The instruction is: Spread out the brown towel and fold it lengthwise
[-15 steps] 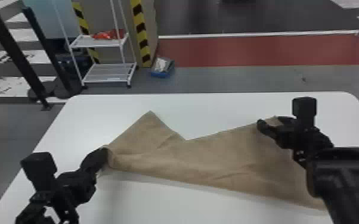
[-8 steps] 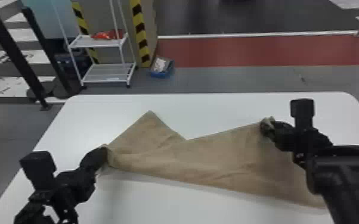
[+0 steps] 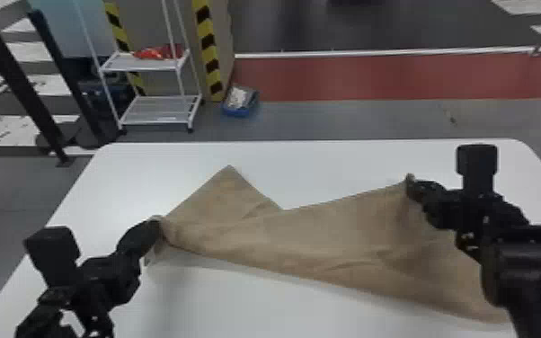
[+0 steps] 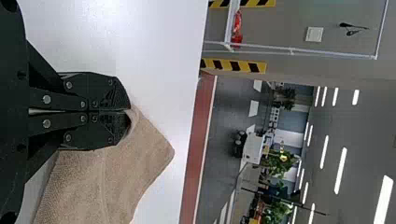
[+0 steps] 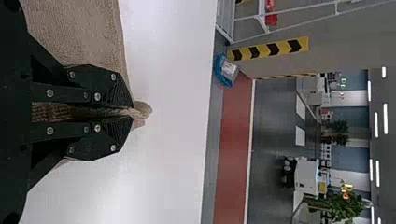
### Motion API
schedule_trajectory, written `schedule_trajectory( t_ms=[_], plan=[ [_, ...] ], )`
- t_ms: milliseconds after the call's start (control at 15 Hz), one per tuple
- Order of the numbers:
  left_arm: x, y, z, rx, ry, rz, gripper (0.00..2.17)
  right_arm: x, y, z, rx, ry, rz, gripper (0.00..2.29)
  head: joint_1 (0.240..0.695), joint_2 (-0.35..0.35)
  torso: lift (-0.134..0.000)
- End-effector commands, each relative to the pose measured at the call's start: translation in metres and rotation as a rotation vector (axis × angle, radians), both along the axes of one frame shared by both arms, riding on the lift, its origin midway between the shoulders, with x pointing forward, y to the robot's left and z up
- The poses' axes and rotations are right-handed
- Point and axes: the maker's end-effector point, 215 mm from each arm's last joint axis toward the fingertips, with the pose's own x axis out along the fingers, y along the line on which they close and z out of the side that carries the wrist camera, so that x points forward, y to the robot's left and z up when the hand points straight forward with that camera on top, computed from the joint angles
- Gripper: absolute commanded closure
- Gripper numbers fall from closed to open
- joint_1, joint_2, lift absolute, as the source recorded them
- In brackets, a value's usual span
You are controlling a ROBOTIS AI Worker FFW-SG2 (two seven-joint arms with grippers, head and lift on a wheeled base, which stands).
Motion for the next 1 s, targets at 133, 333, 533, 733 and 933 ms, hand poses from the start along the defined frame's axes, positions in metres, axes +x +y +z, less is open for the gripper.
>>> schedule_trajectory(
  t_ms=[133,333,533,733,933],
  plan=[
    [-0.005,-0.009,0.010,0.004,-0.013,-0.017,1.98,-0.018,-0.013,0.072,0.114,-0.065,-0.013,1.03,0.695,0.086,-0.124],
    [-0.014,-0.042,0.003,-0.032,0.023,-0.125,1.97,-0.022,-0.049,0.105,0.107,-0.136,-0.070,1.03,0.695,0.059,-0.124],
    [-0.020,-0.077,-0.022,0.001,0.072,-0.220,1.94,-0.030,-0.118,0.086,0.086,-0.152,-0.189,1.03,0.695,-0.017,-0.124],
    [-0.021,-0.097,-0.049,0.014,0.108,-0.277,0.64,-0.045,-0.158,0.044,0.086,-0.131,-0.255,1.03,0.695,-0.123,-0.124],
    [-0.021,-0.110,-0.049,0.029,0.082,-0.307,0.15,-0.058,-0.165,0.021,0.081,-0.142,-0.261,1.03,0.695,-0.179,-0.124]
  ],
)
